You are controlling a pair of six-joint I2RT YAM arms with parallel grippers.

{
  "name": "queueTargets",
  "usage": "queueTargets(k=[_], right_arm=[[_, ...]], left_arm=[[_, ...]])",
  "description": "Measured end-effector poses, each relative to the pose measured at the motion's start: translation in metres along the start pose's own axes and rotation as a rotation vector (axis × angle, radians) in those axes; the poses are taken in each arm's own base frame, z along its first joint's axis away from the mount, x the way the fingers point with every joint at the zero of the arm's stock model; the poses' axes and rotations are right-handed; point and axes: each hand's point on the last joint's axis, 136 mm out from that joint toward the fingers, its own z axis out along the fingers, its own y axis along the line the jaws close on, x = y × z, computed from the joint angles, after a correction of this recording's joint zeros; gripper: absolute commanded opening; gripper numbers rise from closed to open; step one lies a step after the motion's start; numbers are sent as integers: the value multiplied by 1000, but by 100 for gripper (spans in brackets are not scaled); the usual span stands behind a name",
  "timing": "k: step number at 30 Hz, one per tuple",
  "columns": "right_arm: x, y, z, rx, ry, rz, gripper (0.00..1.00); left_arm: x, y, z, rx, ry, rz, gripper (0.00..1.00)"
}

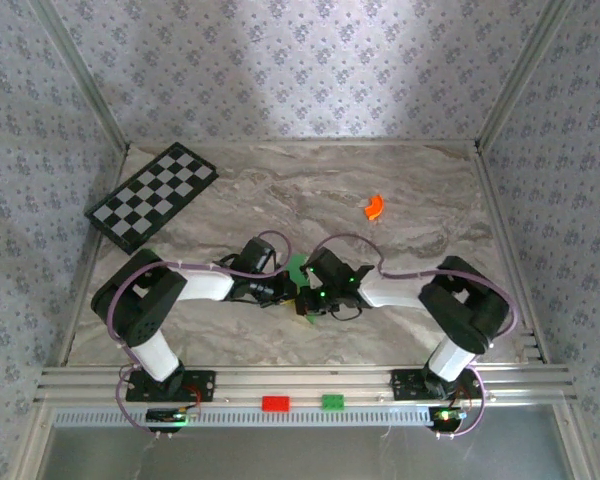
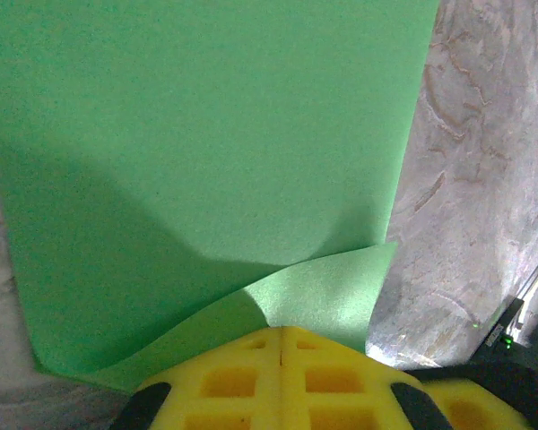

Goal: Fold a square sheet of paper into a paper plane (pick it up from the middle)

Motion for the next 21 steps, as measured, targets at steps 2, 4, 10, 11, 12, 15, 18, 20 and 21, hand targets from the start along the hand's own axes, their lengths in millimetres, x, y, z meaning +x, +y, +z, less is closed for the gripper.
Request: queueTargets(k=[2, 4, 10, 11, 12, 15, 18, 20, 21], right_arm=[[0, 0, 0, -3, -8, 3, 6], [0, 0, -1, -13, -20, 7, 7], [9, -3, -6, -58, -51, 19, 9], [11, -3, -7, -63, -52, 20, 9], [14, -4, -7, -67, -50, 23, 9], [20, -6, -11, -74, -43, 27, 10], [27, -9, -14, -77, -39, 30, 10], [31, -11, -16, -79, -38, 30, 10], [34, -12, -18, -80, -35, 31, 10]], left_arm=[[0, 0, 0, 1, -1, 1, 0], [0, 0, 0, 2, -2, 1, 0], [0, 0, 0, 8, -5, 5, 0], [0, 0, 0, 9, -6, 5, 0], [0, 0, 0, 9, -6, 5, 0], [0, 0, 0, 9, -6, 6, 0], [0, 0, 1, 10, -5, 6, 0], [1, 0, 1, 12, -2, 6, 0], [1, 0, 1, 13, -1, 6, 0]])
